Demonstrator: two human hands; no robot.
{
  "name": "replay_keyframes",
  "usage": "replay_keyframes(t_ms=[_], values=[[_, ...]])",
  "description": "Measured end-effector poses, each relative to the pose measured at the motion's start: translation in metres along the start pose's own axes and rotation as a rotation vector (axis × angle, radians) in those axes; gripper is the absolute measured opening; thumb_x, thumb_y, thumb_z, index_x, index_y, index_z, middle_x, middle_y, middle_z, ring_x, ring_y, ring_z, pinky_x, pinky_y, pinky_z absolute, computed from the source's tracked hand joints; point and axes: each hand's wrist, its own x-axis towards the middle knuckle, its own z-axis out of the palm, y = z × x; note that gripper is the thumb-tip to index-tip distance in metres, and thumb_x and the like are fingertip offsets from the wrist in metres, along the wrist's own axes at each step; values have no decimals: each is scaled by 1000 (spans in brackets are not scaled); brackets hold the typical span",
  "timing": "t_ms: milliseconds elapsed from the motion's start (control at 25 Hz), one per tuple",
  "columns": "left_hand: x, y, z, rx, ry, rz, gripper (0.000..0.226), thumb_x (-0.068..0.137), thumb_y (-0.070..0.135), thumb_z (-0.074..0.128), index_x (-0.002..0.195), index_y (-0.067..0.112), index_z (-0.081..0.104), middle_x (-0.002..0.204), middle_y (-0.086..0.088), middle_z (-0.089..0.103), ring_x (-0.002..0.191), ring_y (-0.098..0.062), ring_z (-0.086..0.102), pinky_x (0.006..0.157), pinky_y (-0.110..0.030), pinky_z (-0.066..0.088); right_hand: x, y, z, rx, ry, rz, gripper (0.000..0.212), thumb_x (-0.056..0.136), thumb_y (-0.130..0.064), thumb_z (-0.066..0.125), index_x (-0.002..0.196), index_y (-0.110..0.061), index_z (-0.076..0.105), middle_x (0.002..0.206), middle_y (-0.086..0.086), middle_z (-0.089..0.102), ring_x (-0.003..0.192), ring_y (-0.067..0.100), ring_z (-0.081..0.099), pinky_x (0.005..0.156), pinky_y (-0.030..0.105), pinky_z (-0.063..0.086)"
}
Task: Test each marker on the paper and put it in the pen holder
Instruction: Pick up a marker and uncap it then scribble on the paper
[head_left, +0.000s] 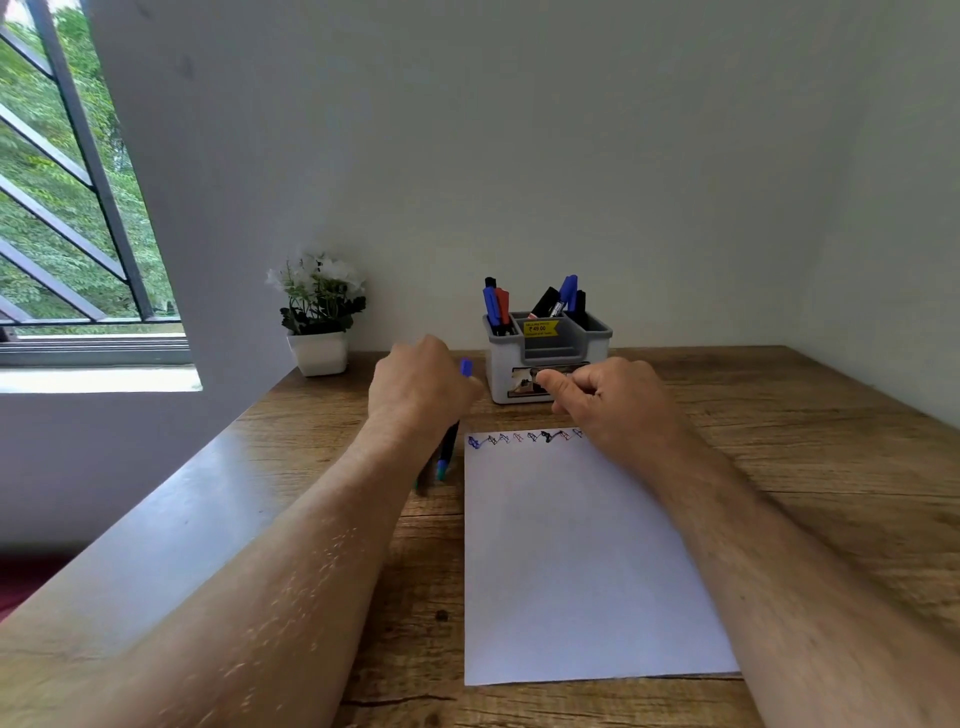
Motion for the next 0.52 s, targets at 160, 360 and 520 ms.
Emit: replay_keyframes(t_ms=[160, 360, 520], values=[[-7, 4, -20, -327, 219, 51, 29, 83, 37, 68, 66, 13, 70, 64, 0, 68, 60, -14, 64, 52, -23, 44, 0, 0, 0, 14, 4, 5, 54, 93, -60, 49, 80, -16, 77, 73, 0, 73, 68, 12, 66, 65, 27, 53], [-20, 19, -21, -779, 210, 72, 17, 83, 34, 72, 73, 20, 72, 63, 4, 71, 58, -9, 69, 56, -24, 55, -2, -10, -3, 78, 37, -88, 54, 93, -59, 48, 80, -13, 73, 62, -4, 63, 59, 9, 59, 53, 24, 39], [-24, 27, -9, -930, 25, 116, 17, 85, 30, 74, 82, 13, 73, 66, -2, 73, 53, -11, 67, 53, -24, 56, -4, -14, -3, 211, 49, -133, 53, 83, -71, 55, 104, -26, 73, 88, -14, 74, 81, 2, 69, 69, 26, 57]])
